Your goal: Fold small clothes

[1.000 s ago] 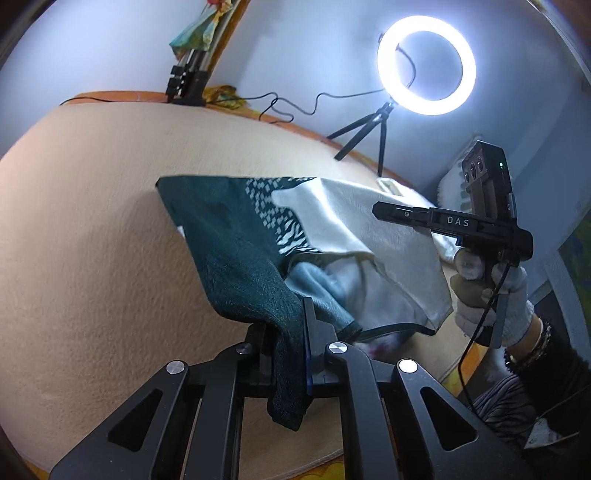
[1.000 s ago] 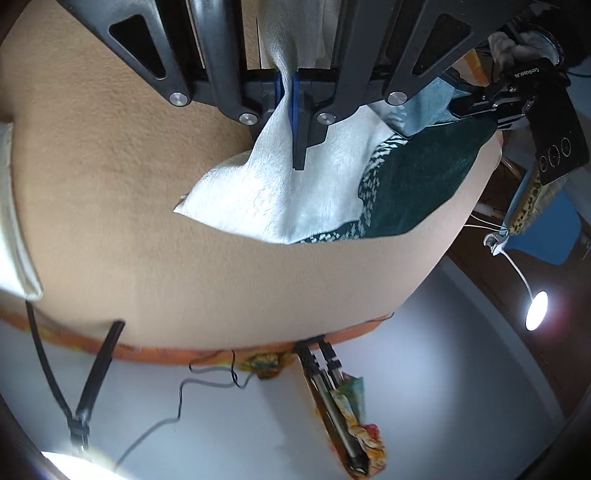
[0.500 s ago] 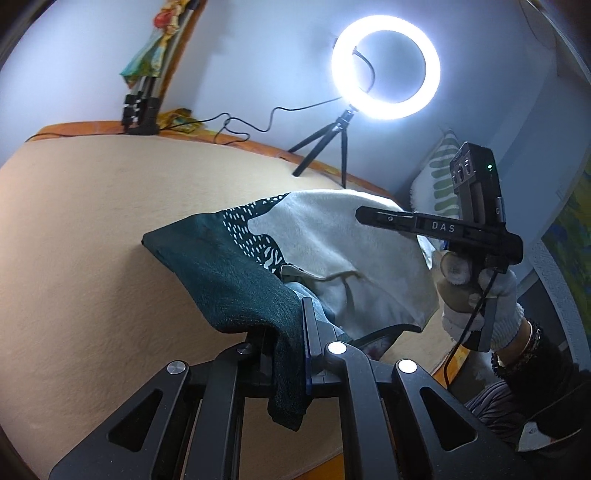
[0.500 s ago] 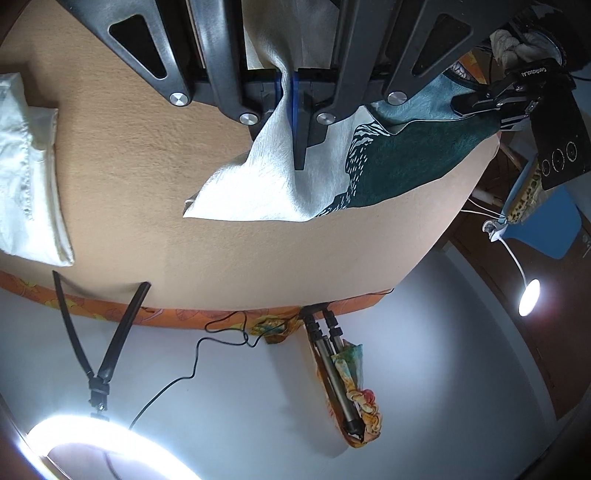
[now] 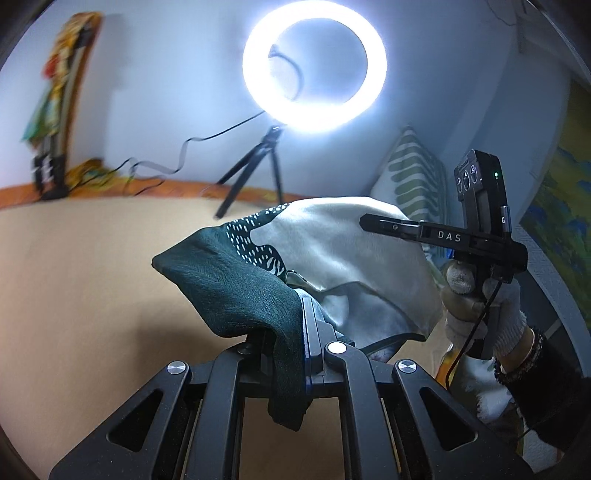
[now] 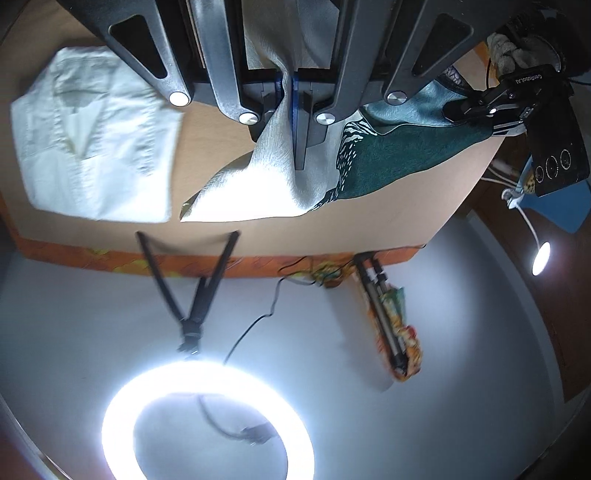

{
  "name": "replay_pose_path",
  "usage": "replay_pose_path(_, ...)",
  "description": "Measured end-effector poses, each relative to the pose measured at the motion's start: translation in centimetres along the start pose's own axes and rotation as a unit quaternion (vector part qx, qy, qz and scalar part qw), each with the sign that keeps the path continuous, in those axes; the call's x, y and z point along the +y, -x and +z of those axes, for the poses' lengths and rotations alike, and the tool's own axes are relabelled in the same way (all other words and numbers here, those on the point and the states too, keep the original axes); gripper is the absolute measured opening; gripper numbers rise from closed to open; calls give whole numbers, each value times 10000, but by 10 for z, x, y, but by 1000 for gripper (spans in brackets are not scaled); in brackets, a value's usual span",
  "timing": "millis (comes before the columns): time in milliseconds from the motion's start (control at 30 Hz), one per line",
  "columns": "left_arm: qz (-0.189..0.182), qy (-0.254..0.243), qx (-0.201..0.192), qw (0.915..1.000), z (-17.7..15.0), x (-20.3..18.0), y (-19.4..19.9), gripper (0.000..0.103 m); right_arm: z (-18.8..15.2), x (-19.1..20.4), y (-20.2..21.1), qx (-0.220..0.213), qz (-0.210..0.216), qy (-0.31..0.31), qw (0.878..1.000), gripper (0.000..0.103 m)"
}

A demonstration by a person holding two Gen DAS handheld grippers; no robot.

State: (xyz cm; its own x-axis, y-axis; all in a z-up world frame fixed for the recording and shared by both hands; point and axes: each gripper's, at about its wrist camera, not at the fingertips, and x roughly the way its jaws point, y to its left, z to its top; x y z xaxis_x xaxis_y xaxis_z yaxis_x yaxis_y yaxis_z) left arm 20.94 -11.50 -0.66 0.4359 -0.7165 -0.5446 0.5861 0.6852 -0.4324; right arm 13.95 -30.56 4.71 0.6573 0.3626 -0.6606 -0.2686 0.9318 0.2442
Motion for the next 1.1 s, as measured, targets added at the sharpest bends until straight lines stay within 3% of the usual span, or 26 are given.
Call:
replay_pose_path(367, -318, -399, -104, 9986, 50, -49, -73, 7, 35, -88, 37, -343, -479, -93, 9982, 1)
replay_pose_path(633, -393, -664, -118, 9969, 68, -75, -127, 7, 52, -149, 45, -476, -741, -113, 9961, 1)
replay_pose_path(867, -451, -809, 28, 9957, 62, -93, -172, 7, 50, -198, 38, -338, -859, -46, 9957, 1)
replay_pose_path(1100, -472, -662, 595, 9949, 27, -91, -202, 7, 25, -256, 19, 17, -744, -365, 9966, 1)
